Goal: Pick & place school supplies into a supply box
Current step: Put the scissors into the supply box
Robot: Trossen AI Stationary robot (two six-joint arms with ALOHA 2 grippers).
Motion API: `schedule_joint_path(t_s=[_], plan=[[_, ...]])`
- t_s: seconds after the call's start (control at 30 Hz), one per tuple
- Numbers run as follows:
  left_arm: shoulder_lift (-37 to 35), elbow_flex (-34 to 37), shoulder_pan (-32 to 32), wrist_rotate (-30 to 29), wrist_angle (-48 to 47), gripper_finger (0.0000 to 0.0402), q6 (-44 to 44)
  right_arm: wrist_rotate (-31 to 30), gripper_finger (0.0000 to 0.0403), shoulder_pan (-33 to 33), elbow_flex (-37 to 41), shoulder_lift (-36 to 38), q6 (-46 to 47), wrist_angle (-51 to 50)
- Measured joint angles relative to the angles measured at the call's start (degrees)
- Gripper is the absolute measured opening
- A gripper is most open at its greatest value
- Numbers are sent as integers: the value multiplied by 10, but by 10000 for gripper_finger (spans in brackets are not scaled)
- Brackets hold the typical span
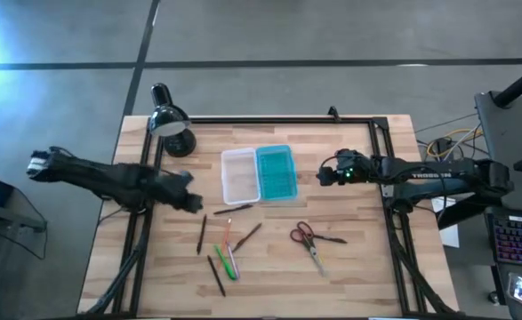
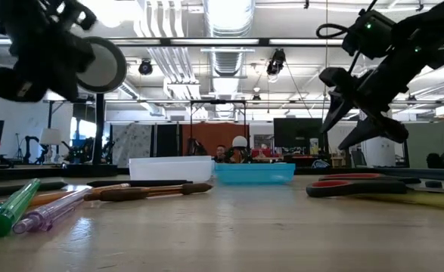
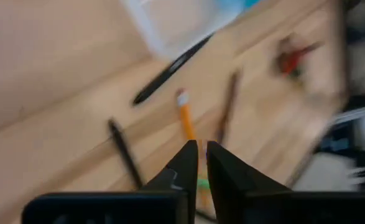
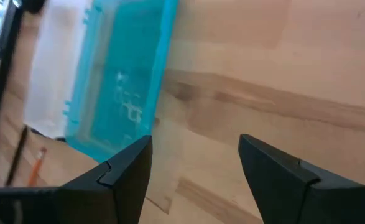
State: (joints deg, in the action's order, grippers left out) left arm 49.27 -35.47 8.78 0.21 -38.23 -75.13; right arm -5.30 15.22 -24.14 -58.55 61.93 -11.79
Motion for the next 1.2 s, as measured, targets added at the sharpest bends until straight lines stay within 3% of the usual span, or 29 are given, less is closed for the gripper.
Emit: schedule_joint_path(t_s=[0.1,0.37,0.63,0.77,1.03,1.2], plan=[[58,3,12,36,17,35,-20,14,231,0,0,-14,-9,2],[157,-7,56,38,37,43,-101,39,231,0,-9,-43,-37,9],[201,-46,72,37,43,118,-113,45,231,1,-23,-62,-80,8],[219,-47,76,44,42,148,-135,84,231,2,-24,-69,-107,5],[229,-47,88,43,21,151,-85,155,231,-14,-31,-55,-106,-17],[225,-45,88,11,-43,151,-21,130,224,-72,-98,-51,-81,-164]])
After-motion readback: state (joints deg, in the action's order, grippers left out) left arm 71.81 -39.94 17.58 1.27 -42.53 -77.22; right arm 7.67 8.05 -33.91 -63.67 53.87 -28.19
